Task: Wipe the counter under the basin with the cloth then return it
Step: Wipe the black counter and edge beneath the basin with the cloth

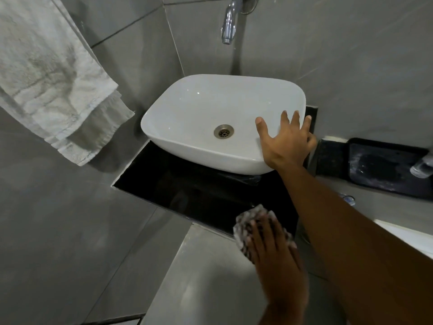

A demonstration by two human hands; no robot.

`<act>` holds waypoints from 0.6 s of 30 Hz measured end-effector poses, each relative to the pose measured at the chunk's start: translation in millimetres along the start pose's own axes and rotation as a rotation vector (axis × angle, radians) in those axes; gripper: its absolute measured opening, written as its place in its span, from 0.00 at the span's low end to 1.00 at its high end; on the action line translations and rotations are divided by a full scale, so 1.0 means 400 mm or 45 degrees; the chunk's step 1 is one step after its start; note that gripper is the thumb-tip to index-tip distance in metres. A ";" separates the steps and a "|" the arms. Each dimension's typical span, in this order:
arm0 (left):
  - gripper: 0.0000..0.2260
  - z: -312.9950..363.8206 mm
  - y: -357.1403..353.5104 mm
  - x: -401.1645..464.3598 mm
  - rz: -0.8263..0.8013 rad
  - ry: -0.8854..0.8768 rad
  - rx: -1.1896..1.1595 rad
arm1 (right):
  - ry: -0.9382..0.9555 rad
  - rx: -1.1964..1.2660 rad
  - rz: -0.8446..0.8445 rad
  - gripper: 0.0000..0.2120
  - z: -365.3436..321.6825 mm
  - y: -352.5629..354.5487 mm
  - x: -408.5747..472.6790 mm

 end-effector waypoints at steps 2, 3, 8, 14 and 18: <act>0.26 0.027 -0.016 -0.017 -0.032 -0.107 0.141 | -0.001 0.002 -0.003 0.42 0.000 -0.001 0.001; 0.27 0.019 -0.017 -0.021 0.016 -0.200 0.193 | 0.000 0.001 -0.005 0.41 0.000 -0.001 0.002; 0.26 -0.126 0.028 0.025 -0.123 -0.935 0.296 | 0.013 -0.003 -0.021 0.41 -0.001 -0.004 0.007; 0.25 -0.438 0.217 0.223 -0.148 -1.028 0.526 | 0.015 0.001 -0.001 0.40 -0.001 -0.004 0.011; 0.25 -0.656 0.362 0.340 -0.082 -0.632 0.574 | 0.006 -0.028 0.014 0.40 -0.001 -0.003 0.015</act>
Point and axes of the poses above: each hand's wrist, its own x-axis towards the middle knuckle, its own y-axis out of the back of the hand, z = x × y, the point moved 4 cm from there along x, towards the middle knuckle, and after that the axes turned 1 degree about x, right-handed, at the moved point
